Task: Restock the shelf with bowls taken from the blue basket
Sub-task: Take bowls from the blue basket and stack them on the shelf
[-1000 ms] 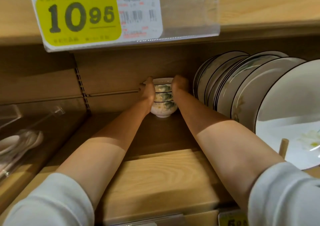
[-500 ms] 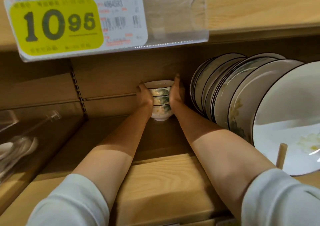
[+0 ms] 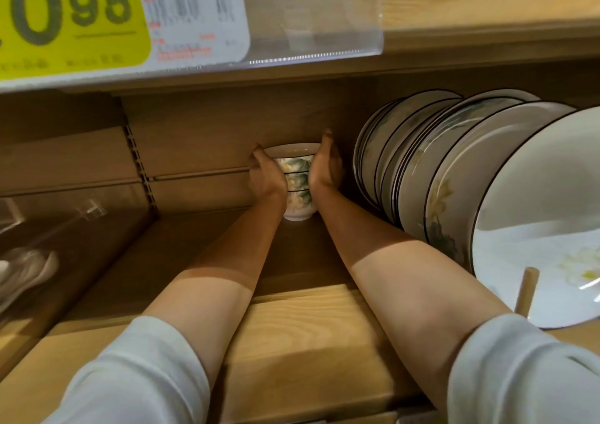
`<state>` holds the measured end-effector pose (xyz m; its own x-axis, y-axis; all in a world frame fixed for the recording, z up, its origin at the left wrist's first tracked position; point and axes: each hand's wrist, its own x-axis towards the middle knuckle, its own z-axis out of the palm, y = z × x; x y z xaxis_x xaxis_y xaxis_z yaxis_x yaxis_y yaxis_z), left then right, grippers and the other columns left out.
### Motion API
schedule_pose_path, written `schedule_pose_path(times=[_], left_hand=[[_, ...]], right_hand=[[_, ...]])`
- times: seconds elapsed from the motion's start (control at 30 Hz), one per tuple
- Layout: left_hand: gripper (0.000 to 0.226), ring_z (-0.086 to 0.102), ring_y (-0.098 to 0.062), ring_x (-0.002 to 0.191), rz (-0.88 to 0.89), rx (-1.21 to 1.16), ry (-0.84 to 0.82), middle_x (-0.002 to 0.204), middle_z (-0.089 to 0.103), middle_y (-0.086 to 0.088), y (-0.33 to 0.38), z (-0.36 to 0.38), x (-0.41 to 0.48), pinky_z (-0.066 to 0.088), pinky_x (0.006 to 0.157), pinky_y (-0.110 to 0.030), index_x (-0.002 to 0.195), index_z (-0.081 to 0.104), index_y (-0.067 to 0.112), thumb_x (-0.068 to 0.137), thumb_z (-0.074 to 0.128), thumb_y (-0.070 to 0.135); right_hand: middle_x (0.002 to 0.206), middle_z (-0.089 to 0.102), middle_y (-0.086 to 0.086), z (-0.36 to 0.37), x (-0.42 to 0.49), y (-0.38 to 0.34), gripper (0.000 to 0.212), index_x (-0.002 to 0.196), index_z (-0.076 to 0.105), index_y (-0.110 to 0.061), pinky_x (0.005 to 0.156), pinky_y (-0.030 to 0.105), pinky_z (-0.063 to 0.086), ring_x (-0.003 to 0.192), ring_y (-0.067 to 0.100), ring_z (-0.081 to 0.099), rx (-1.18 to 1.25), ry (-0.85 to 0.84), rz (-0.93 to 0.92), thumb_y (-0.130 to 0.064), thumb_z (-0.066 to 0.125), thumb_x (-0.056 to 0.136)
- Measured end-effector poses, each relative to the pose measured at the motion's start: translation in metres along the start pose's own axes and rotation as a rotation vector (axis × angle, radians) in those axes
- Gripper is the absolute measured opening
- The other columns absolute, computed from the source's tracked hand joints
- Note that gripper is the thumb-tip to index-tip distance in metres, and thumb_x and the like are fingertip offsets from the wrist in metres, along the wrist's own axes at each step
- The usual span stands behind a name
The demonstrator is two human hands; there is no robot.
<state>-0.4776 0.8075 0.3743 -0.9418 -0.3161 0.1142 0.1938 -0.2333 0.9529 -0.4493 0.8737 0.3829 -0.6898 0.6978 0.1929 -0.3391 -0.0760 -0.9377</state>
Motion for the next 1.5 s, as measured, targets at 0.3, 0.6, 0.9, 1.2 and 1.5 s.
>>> schedule_pose_path(times=[0.3, 0.6, 0.9, 1.2, 1.5], left_hand=[[0.063, 0.055, -0.032, 0.113, -0.007, 0.013, -0.007, 0.130, 0.059, -0.011, 0.005, -0.001, -0.001, 0.041, 0.102, -0.044, 0.131, 0.057, 0.025, 0.090, 0.028, 0.062], [0.066, 0.053, -0.030, 0.118, 0.038, 0.017, -0.012, 0.134, 0.057, -0.010, 0.002, -0.001, -0.002, 0.040, 0.105, -0.044, 0.136, 0.054, 0.027, 0.089, 0.027, 0.065], [0.068, 0.053, -0.030, 0.117, 0.053, 0.049, 0.007, 0.132, 0.057, -0.011, 0.001, 0.001, -0.002, 0.037, 0.092, -0.038, 0.132, 0.055, 0.018, 0.093, 0.026, 0.063], [0.065, 0.051, -0.029, 0.123, 0.201, 0.148, 0.004, 0.135, 0.056, -0.010, -0.007, -0.002, -0.002, 0.031, 0.089, -0.031, 0.137, 0.051, 0.025, 0.095, 0.022, 0.065], [0.063, 0.049, -0.032, 0.126, 0.202, 0.232, 0.003, 0.138, 0.055, -0.012, -0.007, -0.007, -0.002, 0.031, 0.089, -0.031, 0.137, 0.050, 0.019, 0.098, 0.023, 0.060]], right_hand=[[0.135, 0.054, 0.011, 0.001, -0.001, -0.004, 0.065, 0.132, 0.054, -0.014, 0.086, 0.032, 0.031, 0.123, 0.030, 0.050, 0.013, -0.005, 0.077, -0.063, 0.036, 0.094], [0.137, 0.054, 0.007, 0.000, -0.001, -0.003, 0.063, 0.133, 0.056, -0.021, 0.089, 0.031, 0.031, 0.126, 0.027, 0.049, 0.063, -0.033, 0.052, -0.065, 0.034, 0.093], [0.133, 0.058, 0.009, 0.001, -0.002, 0.001, 0.058, 0.130, 0.058, -0.015, 0.087, 0.028, 0.032, 0.121, 0.027, 0.052, 0.059, -0.005, 0.019, -0.057, 0.039, 0.095], [0.123, 0.062, 0.010, 0.000, 0.001, 0.002, 0.060, 0.120, 0.062, -0.011, 0.082, 0.029, 0.035, 0.112, 0.027, 0.057, -0.004, -0.016, 0.034, -0.061, 0.043, 0.092], [0.133, 0.057, 0.008, -0.001, 0.002, -0.001, 0.064, 0.129, 0.057, -0.012, 0.087, 0.027, 0.032, 0.123, 0.027, 0.052, 0.030, -0.029, 0.068, -0.062, 0.046, 0.091]])
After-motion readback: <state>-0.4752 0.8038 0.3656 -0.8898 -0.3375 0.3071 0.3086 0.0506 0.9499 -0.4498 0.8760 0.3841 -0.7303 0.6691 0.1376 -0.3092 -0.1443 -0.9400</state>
